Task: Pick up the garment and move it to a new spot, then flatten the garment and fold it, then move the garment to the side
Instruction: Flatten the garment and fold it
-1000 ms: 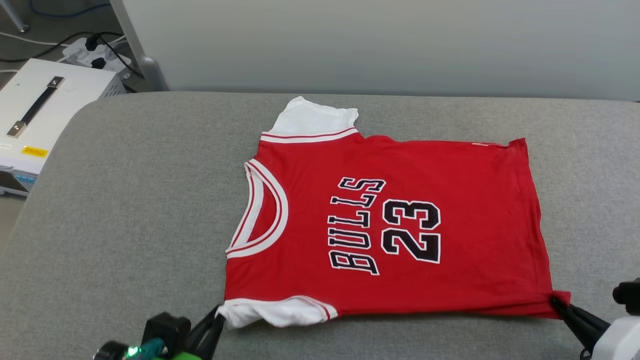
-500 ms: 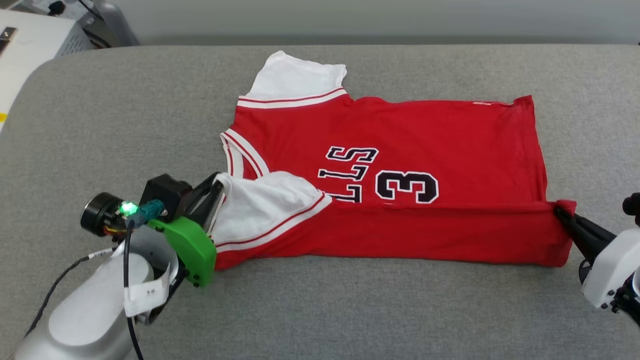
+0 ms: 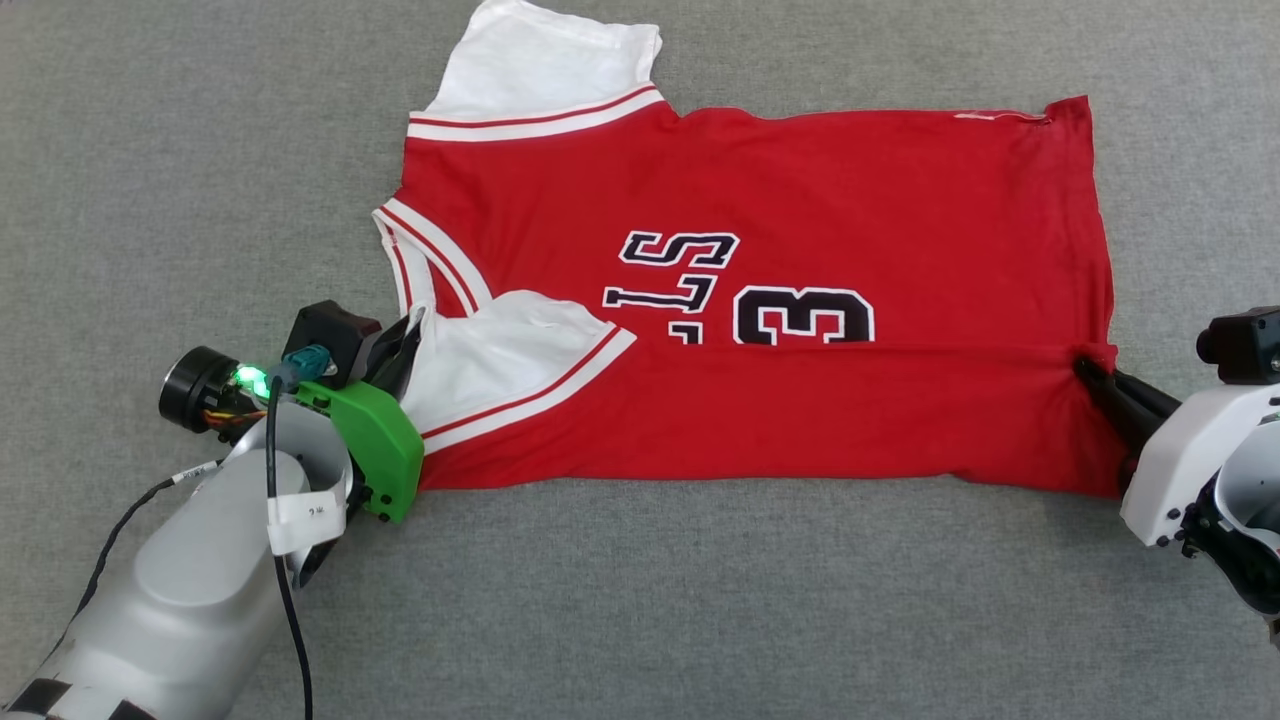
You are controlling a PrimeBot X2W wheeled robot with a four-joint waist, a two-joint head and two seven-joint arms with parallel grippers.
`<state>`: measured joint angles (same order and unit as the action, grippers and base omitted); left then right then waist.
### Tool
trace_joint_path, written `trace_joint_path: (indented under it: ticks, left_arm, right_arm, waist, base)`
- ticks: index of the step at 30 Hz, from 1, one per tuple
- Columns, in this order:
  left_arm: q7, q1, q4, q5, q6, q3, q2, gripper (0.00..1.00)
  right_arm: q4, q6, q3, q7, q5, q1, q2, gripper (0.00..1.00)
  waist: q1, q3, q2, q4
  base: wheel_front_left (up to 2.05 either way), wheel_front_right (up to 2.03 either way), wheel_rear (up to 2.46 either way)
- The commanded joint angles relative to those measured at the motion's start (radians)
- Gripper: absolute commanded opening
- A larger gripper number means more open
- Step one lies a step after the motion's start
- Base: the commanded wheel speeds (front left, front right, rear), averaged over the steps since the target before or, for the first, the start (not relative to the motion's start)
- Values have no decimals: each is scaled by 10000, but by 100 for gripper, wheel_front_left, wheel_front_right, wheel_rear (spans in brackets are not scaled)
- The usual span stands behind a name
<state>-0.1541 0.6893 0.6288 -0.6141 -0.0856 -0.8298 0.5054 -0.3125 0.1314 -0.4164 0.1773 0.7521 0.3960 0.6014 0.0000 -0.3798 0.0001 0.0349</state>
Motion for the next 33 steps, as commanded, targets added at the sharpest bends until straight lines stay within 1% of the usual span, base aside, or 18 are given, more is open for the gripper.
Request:
trace_joint_path:
  ticks: [1, 4, 5, 6, 7, 8, 11, 13, 15, 17, 21, 25, 27, 30, 33]
  left_arm:
    - [-11, 24, 306, -54, -119, -172, -173, 0]
    - [-297, -32, 826, -171, -220, -243, -412, 0]
    - [-373, -35, 956, -192, -237, -245, -446, 16]
    - [-446, -30, 1105, -222, -253, -237, -463, 100]
    - [-516, -2, 1178, -221, -268, -239, -466, 100]
    - [-622, 57, 1212, -238, -280, -190, -458, 100]
    - [-783, 268, 1121, -353, -314, -1, -330, 100]
    - [-790, 500, 935, -389, -337, 85, -116, 100]
    - [-509, 772, 664, -485, -358, 146, 112, 100]
    - [515, 942, 409, -908, -395, 131, 291, 100]
    - [2426, 1399, -647, -2139, -436, 296, 641, 100]
    - [5330, 1575, -1832, -3617, -446, -153, 1020, 100]
    - [6459, 1597, -2216, -4169, -447, -385, 1187, 100]
    - [7505, 1553, -2425, -4491, -448, -731, 1371, 100]
    - [8208, 1312, -2226, -4809, -448, -994, 1337, 100]
  right_arm:
    - [-168, -7, -130, -114, -19, 153, -39, 0]
    - [-407, -7, -318, -362, 110, 158, -82, 0]
    - [-451, -7, -331, -457, 135, 145, -77, 0]
    - [-494, -7, -323, -554, 191, 118, -86, 18]
    - [-492, -7, -326, -612, 248, 80, -86, 45]
    - [-443, -7, -297, -732, 291, 32, -59, 100]
    - [-220, -7, -202, -1003, 303, -145, 49, 100]
    - [15, -7, -96, -1122, 315, -300, 110, 100]
    - [251, -7, 7, -1126, 296, -468, 173, 100]
    - [488, -7, 141, -1097, 248, -612, 215, 100]
    - [862, -7, 394, -945, 122, -809, 230, 100]
    - [1103, -7, 617, -724, -39, -932, 131, 100]
    - [1189, -7, 700, -623, -104, -961, 71, 100]
    - [1285, -7, 758, -463, -174, -975, -27, 100]
    - [1367, -7, 766, -294, -214, -979, -122, 100]
  waist:
    - [0, -9, -1, 35]
    - [0, 185, -1, -30]
    - [0, 275, -1, -54]
    - [0, 387, -1, -77]
    - [0, 501, -1, -112]
    - [0, 630, -1, -156]
    - [0, 995, -1, -273]
    - [0, 1216, -1, -339]
    - [0, 1411, -1, -409]
    - [0, 1541, -1, -462]
    - [0, 1654, -1, -544]
    - [0, 1681, -1, -605]
    - [0, 1673, -1, -619]
    - [0, 1652, -1, -584]
    - [0, 1567, -1, -510]
  base:
    - [0, 0, 0]
    - [0, 0, 0]
    - [0, 0, 0]
    - [0, 0, 0]
    - [0, 0, 0]
    - [0, 0, 0]
    - [0, 0, 0]
    - [0, 0, 0]
    - [0, 0, 0]
    - [0, 0, 0]
    - [0, 0, 0]
    - [0, 0, 0]
    - [0, 0, 0]
    - [0, 0, 0]
    - [0, 0, 0]
